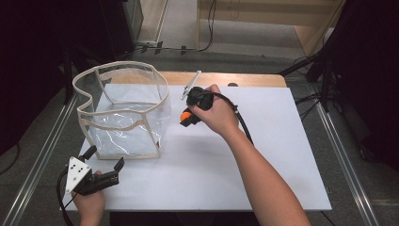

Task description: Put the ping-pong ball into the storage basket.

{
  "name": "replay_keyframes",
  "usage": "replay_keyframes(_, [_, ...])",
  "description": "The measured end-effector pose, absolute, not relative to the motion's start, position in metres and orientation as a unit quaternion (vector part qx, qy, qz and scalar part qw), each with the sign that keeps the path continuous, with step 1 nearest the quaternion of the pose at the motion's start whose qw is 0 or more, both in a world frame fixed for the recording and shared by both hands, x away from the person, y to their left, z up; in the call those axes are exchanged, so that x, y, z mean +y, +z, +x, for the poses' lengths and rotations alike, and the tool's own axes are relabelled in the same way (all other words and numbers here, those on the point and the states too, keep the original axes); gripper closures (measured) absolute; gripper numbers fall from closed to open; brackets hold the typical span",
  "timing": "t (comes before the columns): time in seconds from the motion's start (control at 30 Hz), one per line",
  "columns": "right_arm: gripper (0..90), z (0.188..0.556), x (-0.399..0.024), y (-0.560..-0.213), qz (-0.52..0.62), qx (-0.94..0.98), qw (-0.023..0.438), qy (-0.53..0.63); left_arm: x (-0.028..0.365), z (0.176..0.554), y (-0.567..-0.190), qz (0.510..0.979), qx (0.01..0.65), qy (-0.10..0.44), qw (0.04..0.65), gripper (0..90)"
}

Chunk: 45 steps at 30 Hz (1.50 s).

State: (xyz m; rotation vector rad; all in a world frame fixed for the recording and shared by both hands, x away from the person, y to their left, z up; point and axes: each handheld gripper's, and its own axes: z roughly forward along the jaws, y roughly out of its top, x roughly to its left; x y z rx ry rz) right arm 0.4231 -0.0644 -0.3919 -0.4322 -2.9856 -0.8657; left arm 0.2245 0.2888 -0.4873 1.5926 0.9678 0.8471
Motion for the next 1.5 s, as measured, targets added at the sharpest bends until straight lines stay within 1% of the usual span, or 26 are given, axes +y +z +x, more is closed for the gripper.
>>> replay_keyframes(1.5, [47.7,0.426,-0.064,-0.356,-0.122,-0.952,0.012,-0.279,0.288,0.225,-0.487,0.665,0.403,0.354,0.519,0.1])
